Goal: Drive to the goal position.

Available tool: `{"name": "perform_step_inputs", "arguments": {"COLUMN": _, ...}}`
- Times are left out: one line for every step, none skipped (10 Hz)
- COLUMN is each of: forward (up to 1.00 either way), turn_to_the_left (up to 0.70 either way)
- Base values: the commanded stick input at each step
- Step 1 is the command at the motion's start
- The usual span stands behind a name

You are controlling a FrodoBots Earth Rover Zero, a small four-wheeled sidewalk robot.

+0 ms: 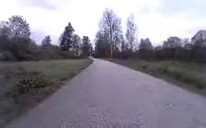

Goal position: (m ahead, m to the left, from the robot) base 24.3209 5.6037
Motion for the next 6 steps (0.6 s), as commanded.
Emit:
{"name": "perform_step_inputs", "arguments": {"forward": 1.0, "turn_to_the_left": 0.0}}
{"name": "perform_step_inputs", "arguments": {"forward": 1.0, "turn_to_the_left": 0.0}}
{"name": "perform_step_inputs", "arguments": {"forward": 1.0, "turn_to_the_left": 0.0}}
{"name": "perform_step_inputs", "arguments": {"forward": 1.0, "turn_to_the_left": 0.0}}
{"name": "perform_step_inputs", "arguments": {"forward": 1.0, "turn_to_the_left": 0.0}}
{"name": "perform_step_inputs", "arguments": {"forward": 1.0, "turn_to_the_left": 0.0}}
